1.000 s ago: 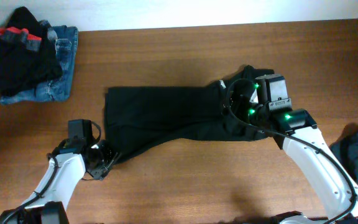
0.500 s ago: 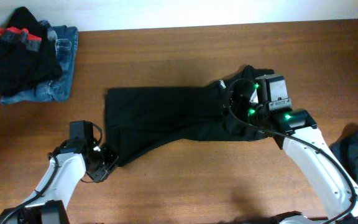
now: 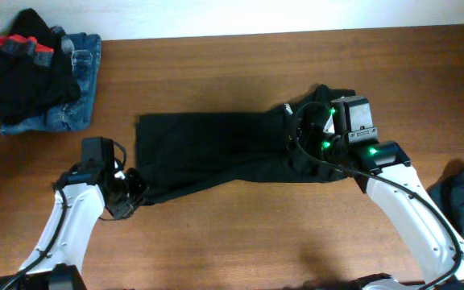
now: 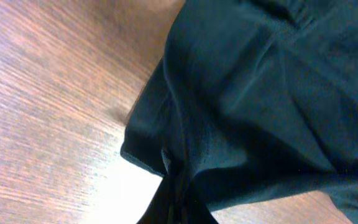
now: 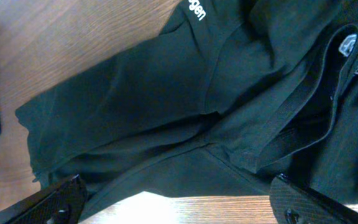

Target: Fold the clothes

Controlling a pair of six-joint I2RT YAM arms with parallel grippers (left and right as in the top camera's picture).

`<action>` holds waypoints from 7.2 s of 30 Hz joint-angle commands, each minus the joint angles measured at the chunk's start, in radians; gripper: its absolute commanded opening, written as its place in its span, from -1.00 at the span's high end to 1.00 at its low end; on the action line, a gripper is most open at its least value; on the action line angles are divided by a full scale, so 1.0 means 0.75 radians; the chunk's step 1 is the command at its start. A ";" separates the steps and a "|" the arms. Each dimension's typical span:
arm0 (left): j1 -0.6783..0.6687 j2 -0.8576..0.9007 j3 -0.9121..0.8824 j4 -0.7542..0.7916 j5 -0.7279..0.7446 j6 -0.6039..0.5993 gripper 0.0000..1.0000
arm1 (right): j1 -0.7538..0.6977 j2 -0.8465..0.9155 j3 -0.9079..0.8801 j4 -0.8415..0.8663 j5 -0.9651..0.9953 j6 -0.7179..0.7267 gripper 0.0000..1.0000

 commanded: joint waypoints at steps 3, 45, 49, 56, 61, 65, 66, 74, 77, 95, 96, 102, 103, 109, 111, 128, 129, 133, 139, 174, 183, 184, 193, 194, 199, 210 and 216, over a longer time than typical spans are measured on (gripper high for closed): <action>0.006 -0.012 0.051 0.033 -0.124 0.033 0.99 | 0.009 0.010 0.010 0.004 0.014 -0.015 -0.97; 0.000 -0.010 0.051 0.562 -0.365 0.122 0.99 | 0.009 0.012 0.010 -0.002 0.034 -0.020 -0.97; -0.031 -0.010 0.051 0.606 -0.365 0.122 0.99 | 0.009 0.025 0.010 -0.001 0.035 -0.020 -0.97; -0.113 -0.002 0.051 0.712 -0.414 0.129 0.98 | 0.009 0.074 0.010 -0.003 0.033 -0.019 -0.97; -0.137 0.057 0.051 0.752 -0.511 0.148 0.98 | 0.009 0.110 0.010 -0.002 0.033 -0.020 -0.97; -0.137 0.144 0.051 0.823 -0.521 0.148 0.99 | 0.009 0.124 0.010 -0.001 0.033 -0.019 -0.97; -0.137 0.166 0.051 0.844 -0.521 0.148 0.99 | 0.009 0.124 0.010 -0.001 0.033 -0.020 -0.97; -0.137 0.264 0.051 0.895 -0.520 0.223 -0.49 | 0.009 0.124 0.010 -0.006 0.033 -0.019 -0.97; -0.137 0.264 0.051 0.888 -0.520 0.286 -0.55 | 0.009 0.124 0.010 -0.004 0.033 -0.019 -0.97; -0.141 -0.112 0.052 0.655 -0.514 0.302 -0.58 | 0.030 0.122 0.011 0.153 -0.386 -0.061 -0.97; -0.141 -0.159 0.052 0.630 -0.514 0.302 -0.58 | 0.045 0.123 0.011 0.150 -0.386 -0.051 -0.97; -0.140 -0.291 0.051 0.512 -0.516 0.331 -0.58 | 0.257 0.125 0.011 0.191 -0.241 -0.003 -0.97; -0.140 -0.288 0.051 0.495 -0.516 0.331 -0.58 | 0.297 0.130 0.011 0.212 -0.185 -0.003 -0.97; -0.140 -0.260 0.051 0.414 -0.516 0.331 -0.85 | 0.437 0.221 0.012 0.293 0.045 -0.070 -0.97; -0.140 -0.258 0.051 0.392 -0.516 0.330 -0.89 | 0.435 0.274 0.015 0.313 0.029 -0.152 -0.97; -0.140 -0.257 0.051 0.368 -0.515 0.330 -0.93 | 0.402 0.615 0.562 -0.193 0.138 -1.108 -0.97; -0.140 -0.257 0.051 0.368 -0.515 0.330 -0.93 | 0.400 0.630 0.566 -0.203 0.134 -1.137 -0.97; -0.140 -0.256 0.051 0.368 -0.515 0.330 -0.93 | 0.400 0.690 0.566 -0.219 0.118 -1.188 -0.98; -0.140 -0.231 0.051 0.368 -0.515 0.330 -0.93 | 0.400 0.774 0.566 -0.240 -0.009 -1.268 -0.97; -0.140 -0.108 0.051 0.364 -0.489 0.330 -0.94 | 0.432 0.946 0.566 -0.286 -0.031 -1.455 -0.99; -0.140 -0.108 0.051 0.364 -0.489 0.330 -0.94 | 0.381 0.945 0.577 -0.290 -0.012 -1.449 -0.52; -0.140 -0.108 0.051 0.364 -0.489 0.330 -0.94 | 0.379 0.945 0.586 -0.295 -0.011 -1.441 -0.51; -0.140 -0.108 0.051 0.364 -0.489 0.330 -0.94 | 0.380 0.945 0.716 -0.360 -0.012 -1.403 -0.18; -0.140 -0.108 0.051 0.363 -0.489 0.330 -0.94 | 0.380 0.945 0.716 -0.361 -0.012 -1.403 -0.16; -0.140 -0.108 0.051 0.364 -0.490 0.330 -0.94 | 0.382 0.946 0.713 -0.398 -0.017 -1.403 -0.08; -0.140 -0.108 0.051 0.364 -0.489 0.330 -0.94 | 0.382 0.948 0.649 -0.389 -0.041 -1.404 -0.11; -0.140 -0.108 0.051 0.363 -0.489 0.330 -0.94 | 0.382 0.948 0.647 -0.388 -0.041 -1.404 -0.11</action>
